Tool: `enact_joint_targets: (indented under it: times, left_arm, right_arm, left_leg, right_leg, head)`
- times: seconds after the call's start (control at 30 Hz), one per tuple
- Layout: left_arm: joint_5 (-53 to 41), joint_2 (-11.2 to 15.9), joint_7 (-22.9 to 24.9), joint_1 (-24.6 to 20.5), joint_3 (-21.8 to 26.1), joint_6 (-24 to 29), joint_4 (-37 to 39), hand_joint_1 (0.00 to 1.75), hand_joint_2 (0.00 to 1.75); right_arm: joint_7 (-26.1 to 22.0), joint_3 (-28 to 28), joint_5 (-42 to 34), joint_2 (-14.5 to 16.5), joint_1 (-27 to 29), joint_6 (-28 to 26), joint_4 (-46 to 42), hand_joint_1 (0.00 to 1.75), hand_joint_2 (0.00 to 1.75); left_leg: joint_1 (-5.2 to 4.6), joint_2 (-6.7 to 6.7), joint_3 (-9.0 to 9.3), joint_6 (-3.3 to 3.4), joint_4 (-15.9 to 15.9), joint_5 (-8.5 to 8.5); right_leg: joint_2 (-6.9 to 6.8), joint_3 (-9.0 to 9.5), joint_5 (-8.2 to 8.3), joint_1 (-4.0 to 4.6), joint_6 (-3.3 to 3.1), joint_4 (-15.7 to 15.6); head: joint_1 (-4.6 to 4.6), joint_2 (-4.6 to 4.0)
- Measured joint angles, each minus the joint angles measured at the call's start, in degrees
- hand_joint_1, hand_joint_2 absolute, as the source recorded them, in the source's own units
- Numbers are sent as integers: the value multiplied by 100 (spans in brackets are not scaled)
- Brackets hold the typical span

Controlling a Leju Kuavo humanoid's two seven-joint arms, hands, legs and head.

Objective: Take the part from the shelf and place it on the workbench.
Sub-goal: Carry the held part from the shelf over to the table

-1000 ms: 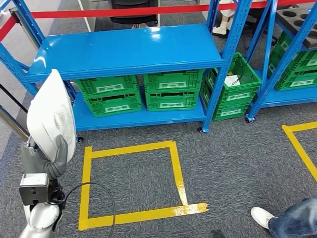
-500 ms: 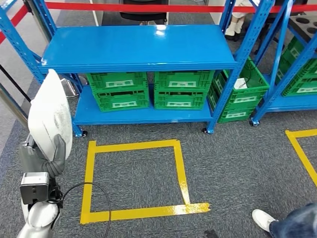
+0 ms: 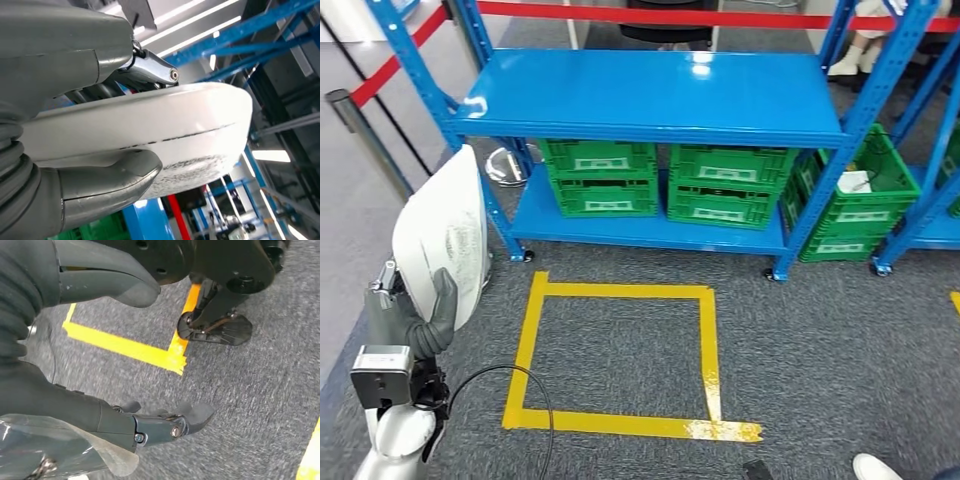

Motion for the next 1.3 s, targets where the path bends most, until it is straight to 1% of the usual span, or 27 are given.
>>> enact_joint_targets:
  times: [0.03,0.07,0.1,0.17,0.23,0.3,0.33,0.4,0.47,0.5,0.53,0.57,0.6,0.63,0.67,0.73,0.77,0.83,0.9,0.97,1.03,1.07,1.1,1.13,1.2,1.27,1.3]
  left_arm:
    - [2,-2,-4,2,-2,-4,0,175,175]
    - [3,-2,-9,3,-3,-9,0,175,175]
    - [2,-2,-19,2,-3,-13,0,175,175]
    - [-11,-2,-51,-13,-3,-15,-1,175,175]
    - [-37,-2,-84,-40,-2,-9,-2,175,175]
    - [-62,5,-98,-48,8,3,-3,175,175]
    - [-76,8,-102,-46,15,14,-6,175,175]
    - [-117,7,-111,-73,25,43,-14,175,175]
    - [-165,-1,-116,-105,27,73,-17,175,175]
    - [-184,-3,-116,-109,28,83,-17,175,175]
    - [-197,-3,-116,-108,31,89,-17,175,175]
    - [-205,-3,-116,-106,34,96,-17,175,175]
    - [-216,-5,-116,-104,38,106,-17,175,175]
    - [-232,-9,-116,-104,42,120,-17,175,175]
    - [-252,-15,-116,-106,45,137,-17,175,175]
    - [-294,-28,-117,-114,51,174,-18,175,175]
    - [-308,-33,-118,-112,54,191,-18,175,175]
    - [-323,-35,-121,-91,66,223,-19,175,175]
    - [-328,-42,-120,-88,86,256,-22,175,175]
    - [-328,-57,-113,-98,99,280,-23,175,175]
    - [-338,-73,-106,-79,99,297,-22,175,175]
    - [-361,-78,-103,-67,100,319,-22,175,175]
    - [-404,-85,-104,-59,102,356,-22,175,175]
    - [-461,-91,-106,-57,105,405,-22,175,175]
    - [-569,-108,-112,-64,109,497,-22,175,175]
    - [-621,-123,-119,-70,110,548,-22,175,175]
    - [-632,-128,-121,-69,112,562,-22,175,175]
  right_arm:
    - [-2,4,24,-1,1,0,0,0,175]
    - [-5,8,41,-1,-1,0,0,0,175]
    - [-9,13,56,-1,-6,0,0,0,175]
    - [-20,31,84,-1,-15,1,1,0,175]
    - [-32,48,104,-1,-18,2,3,0,175]
    - [-42,59,117,-1,-31,1,4,0,175]
    - [-49,68,130,-3,-40,-1,4,0,175]
    - [-68,93,171,-10,-50,-8,4,0,175]
    - [-86,122,209,-15,-40,-18,5,0,175]
    - [-92,136,221,-16,-30,-21,6,0,175]
    - [-100,149,228,-16,-20,-23,8,0,175]
    - [-107,159,233,-16,-13,-28,9,0,175]
    - [-113,168,235,-16,-12,-34,10,0,175]
    - [-118,176,236,-16,-13,-40,11,0,175]
    - [-121,184,237,-16,-15,-46,11,0,175]
    - [-127,190,238,-16,-15,-57,15,0,175]
    - [-129,191,239,-16,-13,-63,16,0,175]
    - [-129,193,243,-12,-10,-77,19,0,175]
    - [-122,196,250,-5,-14,-89,21,0,175]
    - [-115,198,252,-2,-8,-95,22,0,175]
    - [-110,198,252,-3,2,-99,23,0,175]
    - [-109,199,252,-3,2,-103,24,0,175]
    - [-108,199,252,-2,-4,-105,24,0,175]
    - [-107,200,252,-2,-11,-107,24,0,175]
    - [-104,201,255,1,-19,-107,25,0,175]
    - [-101,203,261,3,-21,-110,27,0,175]
    - [-99,204,265,4,-26,-113,28,0,175]
  left_leg:
    - [11,13,-53,-13,160,-22]
    - [17,27,6,-16,88,67]
    - [15,69,175,-7,-206,242]
    - [-28,309,606,44,-1013,558]
    - [-84,474,793,115,-1422,644]
    - [-101,382,765,188,-1456,656]
    - [-93,325,759,226,-1477,678]
    - [-64,212,752,309,-1528,733]
    - [-59,92,726,356,-1535,763]
    - [-66,22,714,367,-1532,771]
    - [-72,-53,707,372,-1527,777]
    - [-75,-130,703,372,-1520,780]
    - [-75,-211,702,368,-1509,781]
    - [-72,-286,698,360,-1489,777]
    - [-76,-357,678,340,-1457,770]
    - [-63,-497,597,278,-1385,769]
    - [-51,-569,552,235,-1366,785]
    - [-21,-668,496,159,-1356,815]
    - [-34,-450,383,97,-1129,670]
    - [-33,-114,98,45,-492,326]
    - [-6,-3,-176,11,130,94]
    - [3,14,-198,6,206,118]
    - [6,34,-104,13,49,251]
    - [-1,90,86,34,-295,447]
    - [-69,373,490,112,-1057,714]
    - [-142,545,630,184,-1376,740]
    - [-158,498,619,212,-1399,741]
  right_leg:
    - [-85,-2,-1,3,-1,1]
    - [-165,-1,-2,3,1,3]
    - [-240,5,-5,4,5,3]
    - [-371,20,-17,20,27,7]
    - [-488,22,-27,48,71,12]
    - [-604,29,-26,58,132,3]
    - [-584,20,-55,51,164,16]
    - [-330,-110,-265,35,205,285]
    - [-39,-454,-637,27,212,1013]
    - [14,-633,-768,28,214,1387]
    - [33,-748,-800,29,214,1613]
    - [40,-762,-718,29,212,1618]
    - [61,-663,-533,26,205,1389]
    - [144,-491,-310,16,197,1012]
    - [316,-320,-154,-3,189,636]
    - [593,-99,-46,-30,167,184]
    - [637,-76,-74,-28,151,147]
    - [487,-61,-53,-18,98,122]
    - [309,-34,-28,-28,32,84]
    - [119,-15,-33,-18,-13,69]
    - [-74,-12,-48,-2,-31,71]
    - [-164,-10,-54,3,-32,71]
    - [-243,-2,-62,7,-30,72]
    - [-315,12,-71,10,-23,72]
    - [-439,40,-96,28,7,73]
    - [-562,54,-116,54,52,67]
    - [-628,63,-122,64,78,59]
  head:
    - [-1,0]
    - [-1,0]
    - [-2,0]
    - [-5,0]
    - [-5,0]
    - [-5,0]
    - [-4,0]
    - [11,0]
    - [27,0]
    - [30,0]
    - [29,0]
    - [30,0]
    - [30,0]
    - [31,0]
    - [30,0]
    - [24,0]
    - [22,0]
    - [27,0]
    - [-14,0]
    - [-58,0]
    - [-62,0]
    - [-62,0]
    - [-62,0]
    - [-62,0]
    - [-64,0]
    - [-61,0]
    - [-62,0]
